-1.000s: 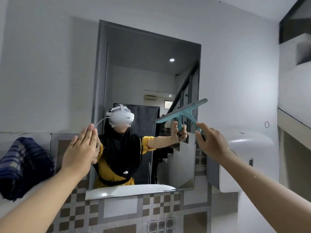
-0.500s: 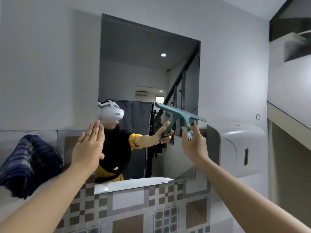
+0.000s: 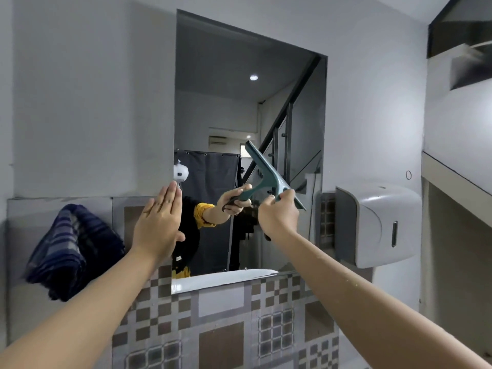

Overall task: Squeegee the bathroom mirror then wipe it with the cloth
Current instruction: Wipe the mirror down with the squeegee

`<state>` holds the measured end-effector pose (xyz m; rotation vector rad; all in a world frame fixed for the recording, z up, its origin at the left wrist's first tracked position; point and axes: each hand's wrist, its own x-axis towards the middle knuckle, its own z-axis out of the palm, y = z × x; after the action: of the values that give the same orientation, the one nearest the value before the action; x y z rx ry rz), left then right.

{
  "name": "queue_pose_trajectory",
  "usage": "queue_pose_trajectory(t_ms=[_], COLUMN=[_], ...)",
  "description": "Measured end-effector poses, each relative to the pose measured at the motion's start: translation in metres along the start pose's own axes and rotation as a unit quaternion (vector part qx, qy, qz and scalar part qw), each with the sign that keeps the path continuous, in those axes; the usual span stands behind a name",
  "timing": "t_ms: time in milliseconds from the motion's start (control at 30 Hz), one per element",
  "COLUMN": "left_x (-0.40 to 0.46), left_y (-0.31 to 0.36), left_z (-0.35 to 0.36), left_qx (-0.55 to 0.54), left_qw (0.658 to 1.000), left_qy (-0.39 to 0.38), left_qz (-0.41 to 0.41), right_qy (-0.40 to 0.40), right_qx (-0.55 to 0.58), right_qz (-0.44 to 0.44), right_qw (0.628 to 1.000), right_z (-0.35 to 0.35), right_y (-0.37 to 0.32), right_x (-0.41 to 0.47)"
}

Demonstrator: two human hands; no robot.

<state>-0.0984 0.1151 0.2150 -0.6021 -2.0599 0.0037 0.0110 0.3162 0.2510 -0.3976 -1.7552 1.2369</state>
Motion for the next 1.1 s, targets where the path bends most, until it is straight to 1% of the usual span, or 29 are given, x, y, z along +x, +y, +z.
queue_pose_trajectory(t_ms=[100, 167, 267, 367, 533, 700, 833, 967, 1100], left_x=[-0.008, -0.015, -0.024, -0.029, -0.029, -0.029, -0.029, -0.038, -0.051], left_y=[-0.005, -0.008, -0.009, -0.006, -0.007, -0.009, -0.010, -0.009, -0.007], left_z=[0.004, 0.009, 0.012, 0.014, 0.016, 0.020, 0.021, 0.024, 0.033], left_qx=[0.009, 0.016, 0.018, 0.002, -0.013, -0.018, -0.027, -0.041, -0.052], left_qw=[0.999, 0.999, 0.999, 0.999, 0.999, 0.999, 0.999, 0.998, 0.998], left_qy=[0.013, 0.007, -0.005, 0.002, 0.016, 0.023, 0.028, 0.038, 0.025], left_qz=[0.029, 0.037, 0.040, 0.034, 0.036, 0.039, 0.036, 0.037, 0.037], right_qy=[-0.002, -0.013, -0.028, -0.020, -0.032, -0.022, -0.044, -0.038, -0.032], right_qx=[0.003, 0.000, -0.001, -0.009, -0.074, -0.102, -0.160, -0.202, -0.265], right_qz=[-0.007, -0.012, -0.022, -0.033, -0.120, -0.148, -0.215, -0.237, -0.277], right_qw=[1.000, 1.000, 0.999, 0.999, 0.989, 0.983, 0.962, 0.950, 0.923], right_z=[0.015, 0.026, 0.043, 0.049, 0.058, 0.065, 0.071, 0.072, 0.058], right_y=[-0.013, -0.018, -0.023, -0.024, -0.017, -0.011, -0.006, 0.001, 0.016], right_x=[-0.018, -0.031, -0.047, -0.055, -0.071, -0.071, -0.077, -0.074, -0.065])
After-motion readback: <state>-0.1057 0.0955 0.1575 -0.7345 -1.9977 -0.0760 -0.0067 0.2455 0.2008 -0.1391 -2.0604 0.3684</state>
